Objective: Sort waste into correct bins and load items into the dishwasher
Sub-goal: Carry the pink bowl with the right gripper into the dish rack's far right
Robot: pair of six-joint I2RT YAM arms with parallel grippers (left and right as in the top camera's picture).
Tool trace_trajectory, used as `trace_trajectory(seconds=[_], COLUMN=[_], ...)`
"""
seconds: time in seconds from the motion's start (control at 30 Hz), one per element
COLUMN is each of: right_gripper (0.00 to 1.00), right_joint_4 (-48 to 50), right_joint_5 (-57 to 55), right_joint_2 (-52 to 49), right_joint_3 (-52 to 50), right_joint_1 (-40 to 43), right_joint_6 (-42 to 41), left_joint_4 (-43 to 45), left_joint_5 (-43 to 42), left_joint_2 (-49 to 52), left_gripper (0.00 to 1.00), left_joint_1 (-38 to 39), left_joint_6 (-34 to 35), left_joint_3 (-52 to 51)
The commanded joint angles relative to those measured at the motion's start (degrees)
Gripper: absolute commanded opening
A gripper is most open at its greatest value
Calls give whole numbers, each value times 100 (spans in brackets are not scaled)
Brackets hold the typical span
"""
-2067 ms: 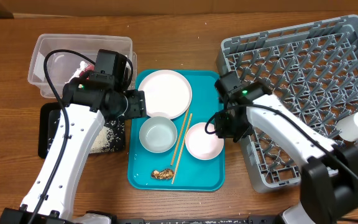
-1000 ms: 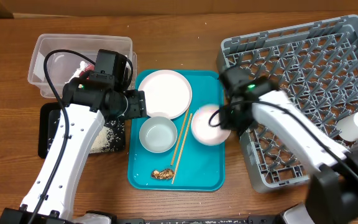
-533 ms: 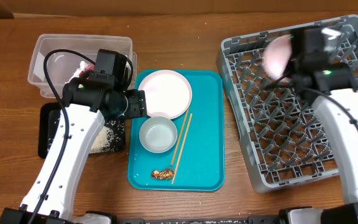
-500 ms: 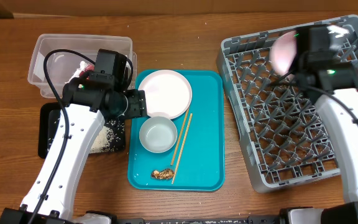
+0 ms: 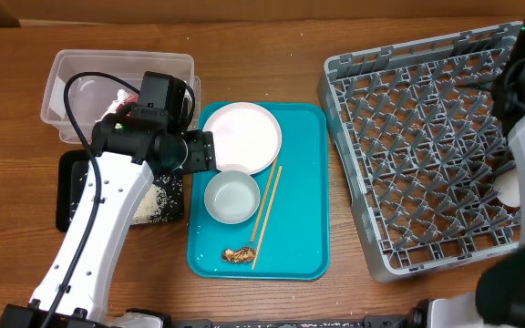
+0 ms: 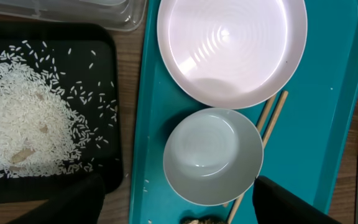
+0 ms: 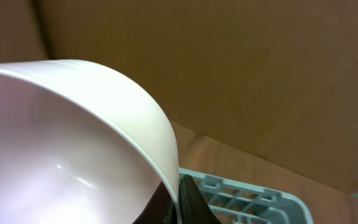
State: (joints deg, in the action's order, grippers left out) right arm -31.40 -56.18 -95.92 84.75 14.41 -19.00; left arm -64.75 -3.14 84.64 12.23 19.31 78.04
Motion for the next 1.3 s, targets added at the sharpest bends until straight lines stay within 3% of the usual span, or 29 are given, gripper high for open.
trace_trajectory(seconds=[0.0, 0.4, 0.7, 1.17, 1.27], right_gripper=[4, 4, 4, 4, 16], right_joint_4=[125, 87, 0, -1353, -1639], right_joint_5=[-470, -422, -415, 654, 835], right_joint_2=[-540, -1510, -1615, -1628, -1613], right_joint_3=[111, 107, 96, 76, 79], right_joint_1=[238, 409, 409, 146, 50], right_joint_6=[188, 208, 173, -527, -529], left_joint_4=[4, -13, -15, -11, -13], left_joint_5=[55, 55, 57, 57, 55], left_joint_2=[-76, -76, -76, -76, -76], left_gripper=[79, 81, 82, 82, 82], left_joint_1=[-31, -31, -31, -31, -31], left_joint_6=[44, 44, 44, 42, 42], left_joint_3=[48, 48, 48, 48, 48])
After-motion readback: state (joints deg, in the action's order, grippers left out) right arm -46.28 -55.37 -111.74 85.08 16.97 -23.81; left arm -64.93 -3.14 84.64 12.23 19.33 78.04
